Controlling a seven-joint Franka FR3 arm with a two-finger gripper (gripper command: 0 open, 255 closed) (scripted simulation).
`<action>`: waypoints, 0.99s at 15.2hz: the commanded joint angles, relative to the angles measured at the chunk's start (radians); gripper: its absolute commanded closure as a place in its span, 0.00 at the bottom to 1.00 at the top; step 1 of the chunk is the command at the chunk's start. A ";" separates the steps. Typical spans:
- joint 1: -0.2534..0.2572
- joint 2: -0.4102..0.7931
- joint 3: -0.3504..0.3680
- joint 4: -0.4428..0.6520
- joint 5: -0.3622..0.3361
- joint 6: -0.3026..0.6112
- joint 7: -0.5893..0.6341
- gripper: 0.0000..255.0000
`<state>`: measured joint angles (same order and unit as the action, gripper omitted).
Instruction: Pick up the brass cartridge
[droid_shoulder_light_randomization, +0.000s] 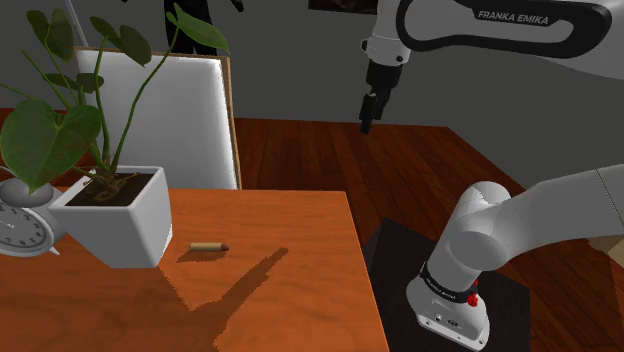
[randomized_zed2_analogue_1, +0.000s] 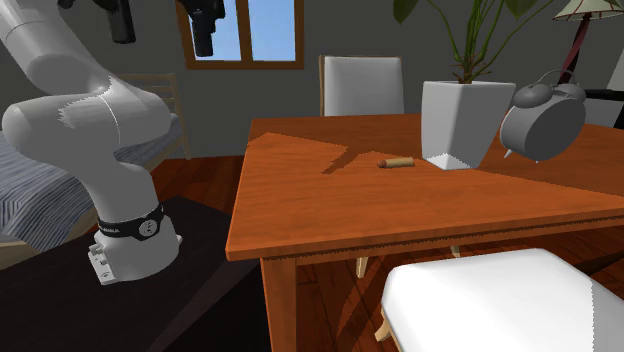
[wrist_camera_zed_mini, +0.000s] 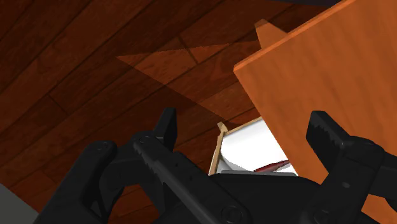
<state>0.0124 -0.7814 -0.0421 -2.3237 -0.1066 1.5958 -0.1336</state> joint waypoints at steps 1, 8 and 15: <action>0.000 0.000 0.000 0.000 0.000 0.000 0.000 0.00; 0.075 0.147 0.062 -0.004 0.071 0.142 0.017 0.00; 0.145 0.318 0.126 0.034 0.130 0.270 0.024 0.00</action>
<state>0.1462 -0.4858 0.0729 -2.2934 0.0140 1.8471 -0.1117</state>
